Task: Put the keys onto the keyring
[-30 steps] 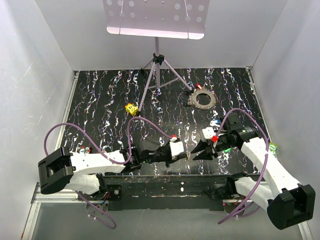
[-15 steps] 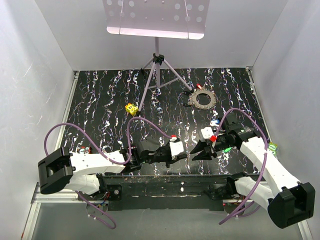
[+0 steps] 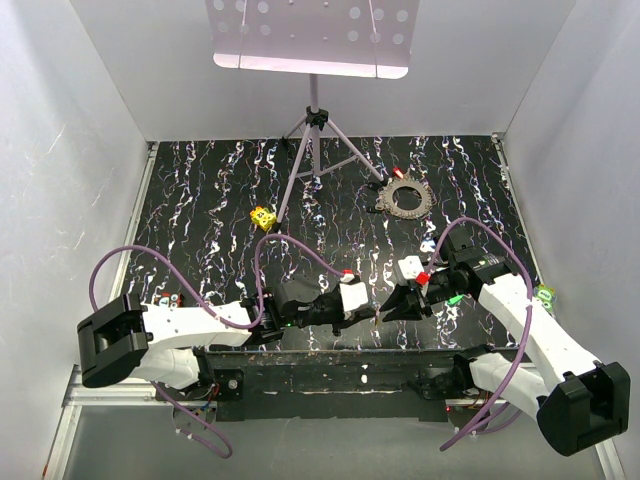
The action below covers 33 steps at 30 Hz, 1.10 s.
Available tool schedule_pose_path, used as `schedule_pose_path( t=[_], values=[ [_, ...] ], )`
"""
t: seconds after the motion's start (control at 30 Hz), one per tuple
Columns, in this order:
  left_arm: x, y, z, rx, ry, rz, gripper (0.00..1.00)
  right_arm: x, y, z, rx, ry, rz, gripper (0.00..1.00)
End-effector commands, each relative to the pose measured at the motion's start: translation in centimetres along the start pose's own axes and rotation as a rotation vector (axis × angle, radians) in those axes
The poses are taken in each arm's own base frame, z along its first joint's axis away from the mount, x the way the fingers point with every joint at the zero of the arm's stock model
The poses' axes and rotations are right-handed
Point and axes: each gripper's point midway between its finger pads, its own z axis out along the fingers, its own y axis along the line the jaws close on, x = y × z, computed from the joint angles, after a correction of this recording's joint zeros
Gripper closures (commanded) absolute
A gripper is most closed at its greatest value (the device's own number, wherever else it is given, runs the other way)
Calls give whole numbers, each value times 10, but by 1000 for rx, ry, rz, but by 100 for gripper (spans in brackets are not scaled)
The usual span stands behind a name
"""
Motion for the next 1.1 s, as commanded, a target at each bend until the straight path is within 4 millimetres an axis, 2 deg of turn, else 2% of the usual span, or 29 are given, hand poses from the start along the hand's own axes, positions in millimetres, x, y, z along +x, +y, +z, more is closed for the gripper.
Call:
schedule_pose_path(
  t=[0.0, 0.33, 0.43, 0.47, 0.57, 0.6, 0.63, 0.67, 0.7, 0.77, 0.8, 0.9, 0.97, 1.07],
  values=[
    [-17, 0, 3, -7, -52, 4, 100, -2, 0, 3, -12, -12, -3, 71],
    [-16, 1, 4, -13, -56, -6, 100, -1, -1, 5, -16, -6, 3, 76],
    [-15, 1, 4, -13, -55, -8, 100, -3, -1, 4, -16, -5, 4, 89],
    [-15, 1, 4, -16, -56, -9, 100, -4, -1, 4, -16, -5, 4, 97],
    [-17, 5, 1, -39, -63, -22, 100, -7, -1, 3, -17, -7, 4, 99],
    [-18, 7, -1, -59, -71, -33, 95, -8, 0, 3, -19, -8, 4, 99],
    [-15, 8, -4, -74, -70, -49, 80, -9, 1, 2, -21, -10, 6, 99],
    [-22, 11, -9, -94, -98, -52, 72, -10, 2, 2, -23, -11, 10, 99],
    [-18, 11, -14, -109, -105, -66, 62, -11, 2, 2, -24, -15, 9, 99],
    [-22, 15, -28, -149, -145, -77, 45, -15, 4, 1, -30, -31, 11, 99],
    [-22, 16, -36, -164, -160, -76, 40, -17, 5, 1, -36, -42, 12, 99],
    [-19, 18, -59, -206, -195, -69, 32, -23, 9, 1, -57, -89, -1, 99],
    [-18, 25, -72, -255, -217, -65, 32, -26, 13, 2, -81, -118, -55, 99],
    [-17, 22, -79, -252, -232, -60, 32, -32, 16, 2, -105, -145, -118, 99]
  ],
)
